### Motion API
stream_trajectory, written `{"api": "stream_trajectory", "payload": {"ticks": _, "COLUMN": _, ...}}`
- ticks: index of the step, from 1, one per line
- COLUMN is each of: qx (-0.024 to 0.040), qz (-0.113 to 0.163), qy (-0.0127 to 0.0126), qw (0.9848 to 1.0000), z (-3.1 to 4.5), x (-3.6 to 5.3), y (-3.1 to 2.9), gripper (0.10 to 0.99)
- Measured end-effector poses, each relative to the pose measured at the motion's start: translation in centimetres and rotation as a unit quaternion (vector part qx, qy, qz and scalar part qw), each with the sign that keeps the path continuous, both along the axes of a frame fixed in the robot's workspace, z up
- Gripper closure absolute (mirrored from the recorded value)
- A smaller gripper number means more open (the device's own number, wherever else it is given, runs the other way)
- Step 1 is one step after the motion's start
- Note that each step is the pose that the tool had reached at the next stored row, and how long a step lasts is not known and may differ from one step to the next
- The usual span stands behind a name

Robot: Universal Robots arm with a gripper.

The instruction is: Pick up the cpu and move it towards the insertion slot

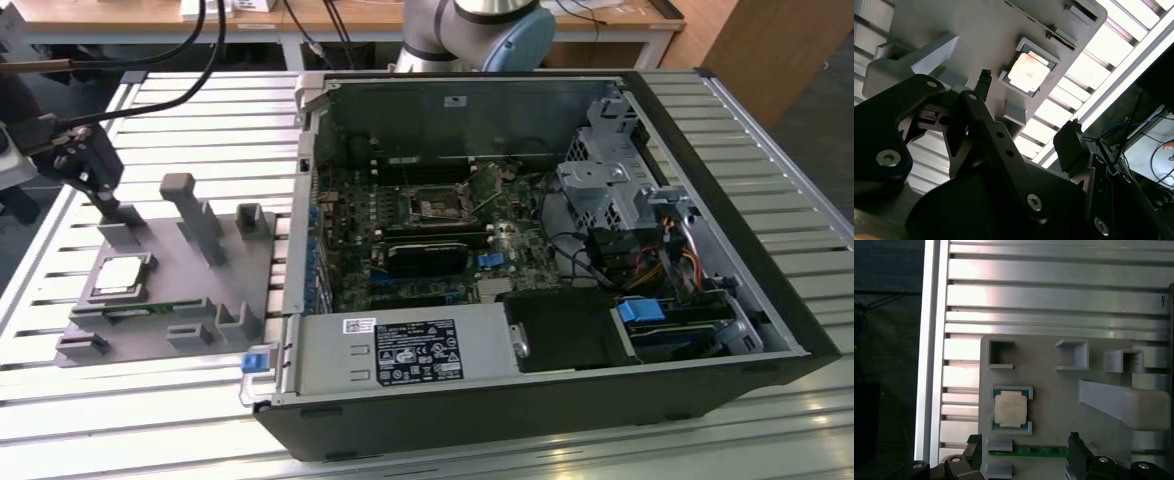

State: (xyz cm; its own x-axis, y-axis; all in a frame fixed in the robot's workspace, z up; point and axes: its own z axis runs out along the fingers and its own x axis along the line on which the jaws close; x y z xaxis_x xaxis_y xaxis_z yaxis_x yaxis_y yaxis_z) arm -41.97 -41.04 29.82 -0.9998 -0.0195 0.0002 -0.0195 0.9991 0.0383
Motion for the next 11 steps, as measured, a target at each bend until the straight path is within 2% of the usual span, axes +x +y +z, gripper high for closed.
{"api": "stream_trajectory", "payload": {"ticks": 11, "qx": 0.0, "qz": 0.0, "qy": 0.0, "qw": 1.0, "z": -0.78, "x": 0.0, "y": 0.0, "gripper": 0.31}}
